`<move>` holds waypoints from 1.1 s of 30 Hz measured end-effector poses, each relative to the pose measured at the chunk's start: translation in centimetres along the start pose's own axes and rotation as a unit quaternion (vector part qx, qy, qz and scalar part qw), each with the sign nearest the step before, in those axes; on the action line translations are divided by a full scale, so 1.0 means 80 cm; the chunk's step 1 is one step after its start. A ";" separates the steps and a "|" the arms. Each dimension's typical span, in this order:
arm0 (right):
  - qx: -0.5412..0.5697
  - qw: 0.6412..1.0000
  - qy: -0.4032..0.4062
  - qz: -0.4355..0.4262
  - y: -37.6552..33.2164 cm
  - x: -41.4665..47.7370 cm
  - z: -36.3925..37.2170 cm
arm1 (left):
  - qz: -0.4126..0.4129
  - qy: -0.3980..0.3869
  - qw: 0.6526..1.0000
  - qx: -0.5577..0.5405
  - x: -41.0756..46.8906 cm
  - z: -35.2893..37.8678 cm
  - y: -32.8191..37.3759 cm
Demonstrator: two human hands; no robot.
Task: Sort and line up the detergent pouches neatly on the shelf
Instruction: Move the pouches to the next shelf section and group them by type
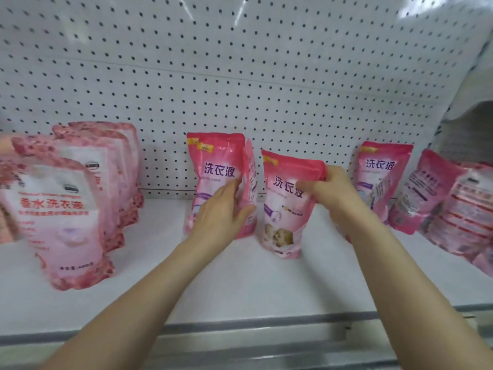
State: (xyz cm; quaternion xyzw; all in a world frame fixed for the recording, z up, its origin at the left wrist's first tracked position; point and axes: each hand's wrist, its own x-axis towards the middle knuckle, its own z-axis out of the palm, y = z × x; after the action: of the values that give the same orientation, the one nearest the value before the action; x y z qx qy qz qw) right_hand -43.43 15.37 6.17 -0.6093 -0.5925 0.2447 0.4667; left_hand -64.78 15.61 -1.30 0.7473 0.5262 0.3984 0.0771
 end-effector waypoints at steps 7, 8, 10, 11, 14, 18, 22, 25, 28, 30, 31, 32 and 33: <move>-0.096 0.988 0.040 -0.113 -0.010 0.019 -0.043 | 0.021 0.049 0.999 0.011 0.012 0.014 0.007; -0.178 0.976 0.025 -0.125 -0.017 0.025 -0.043 | 0.023 0.050 0.998 0.017 0.012 0.014 0.007; -0.333 0.932 0.000 -0.142 -0.032 0.043 -0.033 | 0.023 0.051 0.998 0.034 0.012 0.015 0.007; -0.393 0.908 -0.002 -0.147 -0.038 0.054 -0.025 | 0.018 0.058 0.997 0.039 0.012 0.015 0.007; -0.427 0.891 0.000 -0.154 -0.043 0.093 -0.008 | -0.003 0.071 0.997 0.043 0.008 0.014 0.007; -0.329 0.928 0.007 -0.174 -0.027 0.138 0.004 | -0.042 0.054 0.998 -0.007 0.004 0.012 0.002; -0.236 0.954 -0.008 -0.186 -0.009 0.169 0.017 | -0.078 0.034 0.996 -0.017 0.003 0.012 -0.002; -0.207 0.960 -0.014 -0.190 -0.001 0.188 0.024 | -0.088 0.029 0.995 -0.026 0.002 0.013 -0.007; -0.235 0.946 -0.015 -0.223 0.000 0.190 0.031 | -0.103 0.032 0.992 -0.064 0.002 0.015 -0.010; -0.272 0.918 0.036 -0.286 -0.005 0.179 0.032 | -0.122 0.035 0.987 -0.095 0.003 0.016 -0.010; -0.254 0.912 0.057 -0.316 -0.011 0.167 0.031 | -0.136 0.030 0.983 -0.120 0.003 0.016 -0.009; -0.215 0.915 0.058 -0.336 -0.016 0.152 0.030 | -0.145 0.028 0.976 -0.157 0.004 0.017 -0.008; -0.171 0.927 0.029 -0.333 -0.024 0.136 0.030 | -0.150 0.028 0.970 -0.192 0.003 0.018 -0.006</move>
State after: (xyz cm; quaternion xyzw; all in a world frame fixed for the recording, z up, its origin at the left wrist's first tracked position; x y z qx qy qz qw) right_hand -44.45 26.08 9.52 -0.4539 -0.7808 -0.0476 0.4267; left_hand -64.15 16.46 -2.38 0.6198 0.5479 0.4966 0.2626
